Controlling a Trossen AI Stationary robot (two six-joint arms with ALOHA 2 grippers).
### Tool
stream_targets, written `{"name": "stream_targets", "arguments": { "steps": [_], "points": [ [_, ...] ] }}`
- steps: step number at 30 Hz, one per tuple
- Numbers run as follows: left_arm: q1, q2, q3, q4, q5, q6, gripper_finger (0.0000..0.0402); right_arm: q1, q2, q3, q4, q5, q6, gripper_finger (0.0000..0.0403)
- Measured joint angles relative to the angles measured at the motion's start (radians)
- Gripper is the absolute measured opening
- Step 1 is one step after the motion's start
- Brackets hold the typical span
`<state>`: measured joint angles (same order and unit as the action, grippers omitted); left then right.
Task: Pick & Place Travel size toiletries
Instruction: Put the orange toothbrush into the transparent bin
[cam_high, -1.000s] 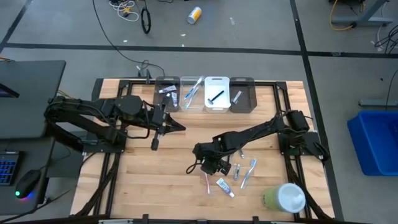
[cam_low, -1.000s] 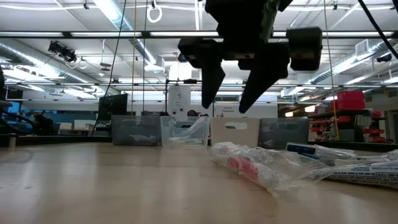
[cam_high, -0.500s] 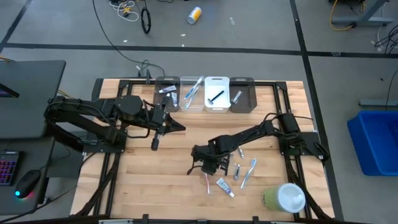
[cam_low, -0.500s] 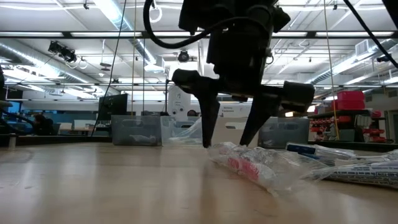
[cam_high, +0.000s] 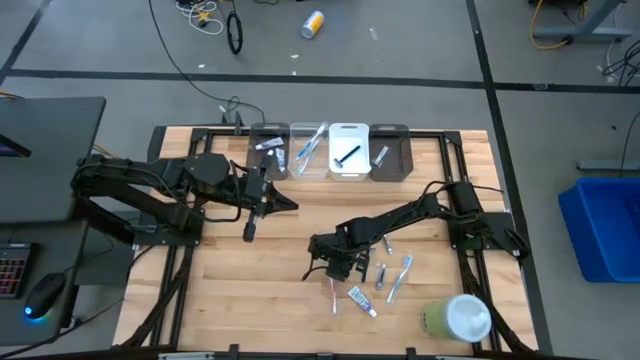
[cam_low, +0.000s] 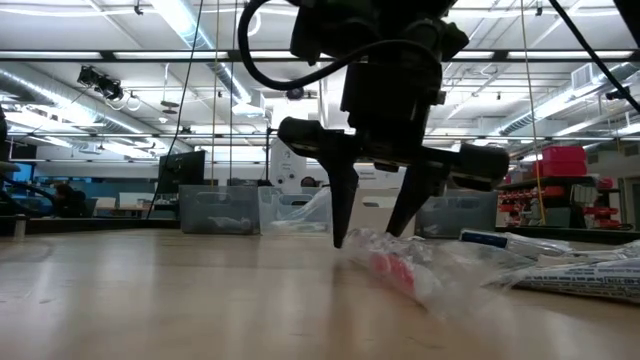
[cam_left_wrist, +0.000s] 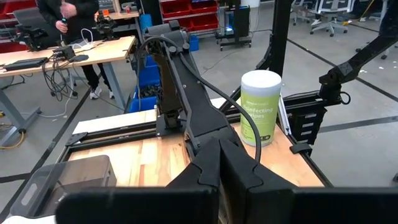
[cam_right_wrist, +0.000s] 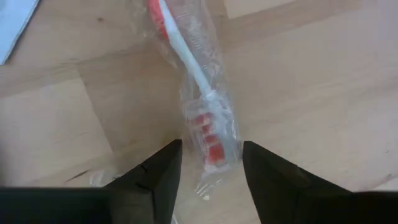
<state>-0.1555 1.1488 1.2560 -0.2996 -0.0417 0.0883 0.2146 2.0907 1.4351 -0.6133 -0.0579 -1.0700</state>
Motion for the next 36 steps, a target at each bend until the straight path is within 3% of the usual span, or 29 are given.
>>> {"name": "stream_targets", "arguments": {
  "steps": [12,36],
  "points": [
    [0.000,0.000,0.000,-0.003,0.000,0.001,0.0005,0.002,0.000,0.000,-0.009,0.002,-0.021,0.0087],
    [0.000,0.000,0.000,0.000,-0.026,-0.006,0.0007,0.000,-0.063,-0.002,-0.025,0.005,-0.019,0.0082]
  ]
}}
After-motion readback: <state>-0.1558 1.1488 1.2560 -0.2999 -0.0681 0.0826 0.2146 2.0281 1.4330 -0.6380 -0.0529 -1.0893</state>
